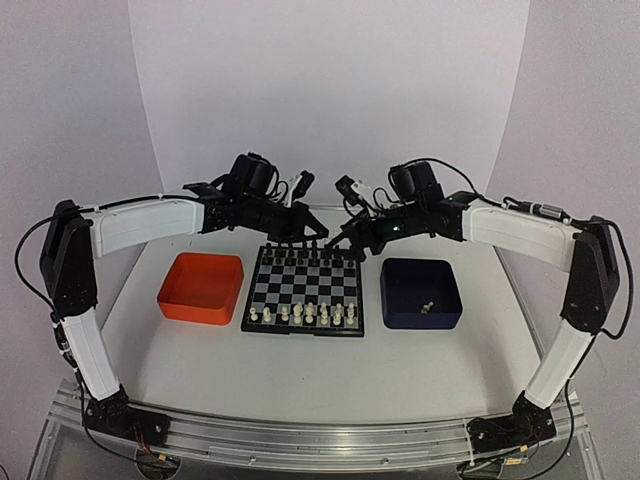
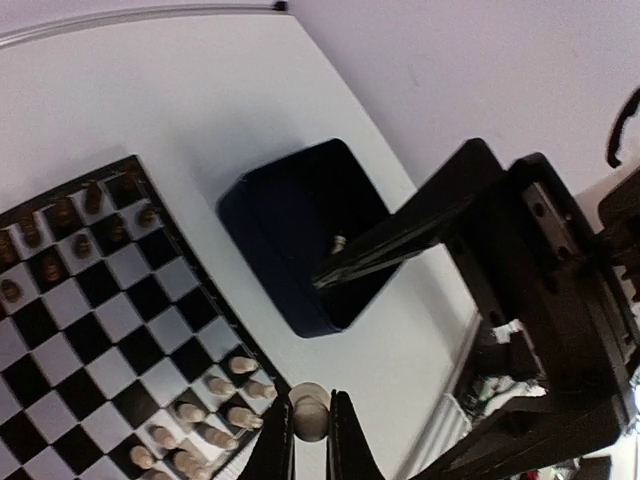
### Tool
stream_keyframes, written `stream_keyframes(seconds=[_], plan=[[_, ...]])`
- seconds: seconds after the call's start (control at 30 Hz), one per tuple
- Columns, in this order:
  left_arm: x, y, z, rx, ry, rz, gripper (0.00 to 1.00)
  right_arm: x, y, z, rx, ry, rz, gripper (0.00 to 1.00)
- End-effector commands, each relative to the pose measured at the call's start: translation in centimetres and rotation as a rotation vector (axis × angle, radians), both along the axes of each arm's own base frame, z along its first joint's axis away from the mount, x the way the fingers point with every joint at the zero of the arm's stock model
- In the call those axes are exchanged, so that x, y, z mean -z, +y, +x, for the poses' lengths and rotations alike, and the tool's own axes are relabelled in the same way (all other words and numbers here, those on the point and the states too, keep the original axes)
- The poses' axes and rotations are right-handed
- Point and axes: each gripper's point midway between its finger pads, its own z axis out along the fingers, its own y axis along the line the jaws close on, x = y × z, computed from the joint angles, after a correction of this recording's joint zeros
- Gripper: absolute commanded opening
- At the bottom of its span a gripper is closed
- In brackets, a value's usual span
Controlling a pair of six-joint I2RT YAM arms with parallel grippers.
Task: Set up the chess pieces on the board
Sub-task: Place the chess piece on the chessboard.
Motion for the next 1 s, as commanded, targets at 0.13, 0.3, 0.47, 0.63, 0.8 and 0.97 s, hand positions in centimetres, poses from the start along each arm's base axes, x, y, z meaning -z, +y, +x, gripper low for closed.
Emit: stream_keyframes(seconds=[0.13, 0.3, 0.47, 0.63, 0.8, 0.97], plan=[[6.6, 9.5, 2.9, -0.379, -0.084, 0.437, 0.0, 2.8, -6.7, 2.0, 0.39, 0.004, -0.136, 0.91], [9.2, 10.4, 2.1, -0.373, -0.05, 0.494, 0.0, 3.7, -9.5, 2.0, 0.493, -0.007, -0.181, 0.92], [11.0, 10.7, 1.0, -0.34, -0.011, 0.522, 0.0, 3.7, -11.0, 1.7, 0.557, -0.008, -0.188, 0.93], [12.3, 10.0, 0.1, -0.296, 0.021, 0.514, 0.0, 3.8, -12.2, 1.5, 0.599, -0.023, -0.205, 0.93], [13.2, 9.2, -0.3, -0.267, 0.021, 0.53, 0.0, 3.7, -12.9, 1.4, 0.628, -0.029, -0.208, 0.94], [14.3, 8.7, -0.7, -0.259, 0.031, 0.535, 0.0, 3.7, -13.3, 1.0, 0.641, -0.027, -0.204, 0.94]])
